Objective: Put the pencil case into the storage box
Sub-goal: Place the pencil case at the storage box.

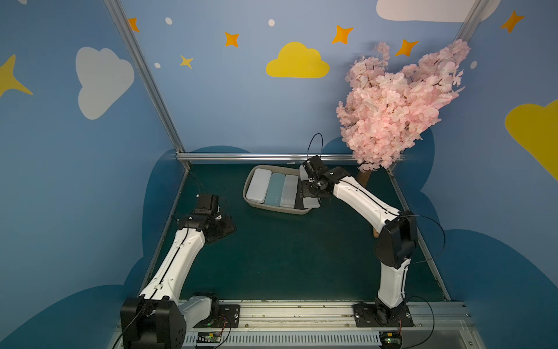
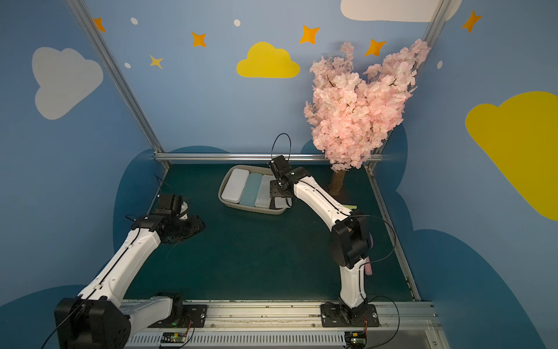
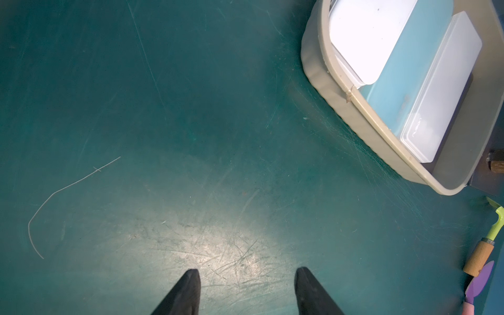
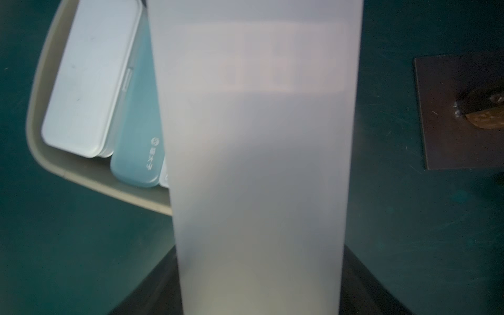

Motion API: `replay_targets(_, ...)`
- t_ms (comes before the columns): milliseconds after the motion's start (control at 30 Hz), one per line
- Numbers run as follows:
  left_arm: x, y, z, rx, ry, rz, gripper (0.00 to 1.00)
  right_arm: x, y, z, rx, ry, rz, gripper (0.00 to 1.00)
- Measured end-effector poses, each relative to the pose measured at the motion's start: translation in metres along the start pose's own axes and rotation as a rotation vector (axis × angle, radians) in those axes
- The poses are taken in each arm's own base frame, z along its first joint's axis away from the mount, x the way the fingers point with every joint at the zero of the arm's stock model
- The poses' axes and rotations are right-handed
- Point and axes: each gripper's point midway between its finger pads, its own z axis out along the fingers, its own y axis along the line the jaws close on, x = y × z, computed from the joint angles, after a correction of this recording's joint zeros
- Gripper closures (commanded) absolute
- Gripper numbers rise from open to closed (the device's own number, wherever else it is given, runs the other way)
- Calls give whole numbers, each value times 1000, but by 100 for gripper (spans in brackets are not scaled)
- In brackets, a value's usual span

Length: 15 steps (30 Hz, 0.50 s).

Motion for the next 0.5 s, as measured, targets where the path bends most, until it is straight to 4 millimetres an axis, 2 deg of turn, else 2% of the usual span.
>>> replay_targets(167, -1, 1, 0, -1, -1, -3, 41, -15, -5, 37, 63, 1, 79, 66)
replay_targets(367, -2, 3, -1, -4, -8, -12, 41, -19, -5, 62, 93, 15, 120, 66)
replay_targets(500, -4, 4, -3, -4, -16, -16, 41, -14, -4, 78, 106, 39, 118, 66)
